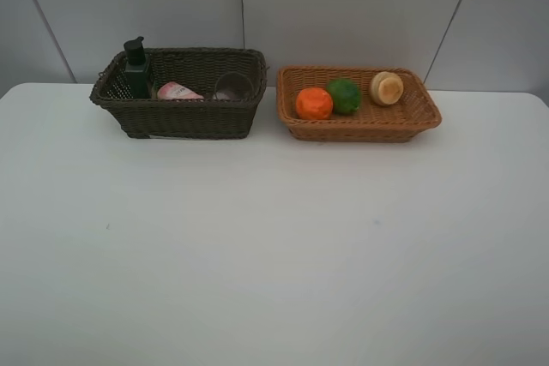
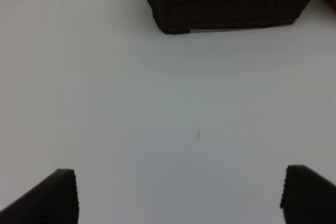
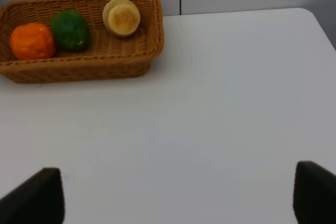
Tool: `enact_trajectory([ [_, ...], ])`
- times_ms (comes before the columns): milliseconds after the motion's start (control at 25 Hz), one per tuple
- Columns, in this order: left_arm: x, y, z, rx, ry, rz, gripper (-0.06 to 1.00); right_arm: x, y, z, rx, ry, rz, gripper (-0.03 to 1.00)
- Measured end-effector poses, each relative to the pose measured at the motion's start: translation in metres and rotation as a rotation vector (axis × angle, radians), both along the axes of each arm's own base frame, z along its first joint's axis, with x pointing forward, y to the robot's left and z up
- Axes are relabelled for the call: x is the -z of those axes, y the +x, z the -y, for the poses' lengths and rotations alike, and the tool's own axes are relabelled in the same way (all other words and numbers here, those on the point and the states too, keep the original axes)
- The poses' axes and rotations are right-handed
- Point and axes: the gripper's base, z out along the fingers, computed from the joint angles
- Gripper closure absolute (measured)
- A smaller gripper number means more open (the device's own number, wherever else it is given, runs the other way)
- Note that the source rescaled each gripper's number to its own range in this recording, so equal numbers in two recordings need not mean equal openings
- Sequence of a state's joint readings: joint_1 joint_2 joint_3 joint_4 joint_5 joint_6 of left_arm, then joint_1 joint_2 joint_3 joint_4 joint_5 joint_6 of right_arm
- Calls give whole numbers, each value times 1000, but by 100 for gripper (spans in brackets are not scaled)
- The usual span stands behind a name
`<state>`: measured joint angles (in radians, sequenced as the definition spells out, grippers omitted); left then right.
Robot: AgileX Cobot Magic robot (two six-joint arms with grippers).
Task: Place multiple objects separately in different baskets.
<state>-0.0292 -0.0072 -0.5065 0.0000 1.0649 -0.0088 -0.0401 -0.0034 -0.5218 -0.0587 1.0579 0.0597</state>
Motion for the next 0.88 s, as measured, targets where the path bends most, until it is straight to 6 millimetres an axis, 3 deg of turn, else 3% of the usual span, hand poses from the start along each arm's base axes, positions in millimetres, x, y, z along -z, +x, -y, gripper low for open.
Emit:
enact_trajectory([
  [880,0,0,0,0,1,0,-5,0,0,0,0,1,0,9],
])
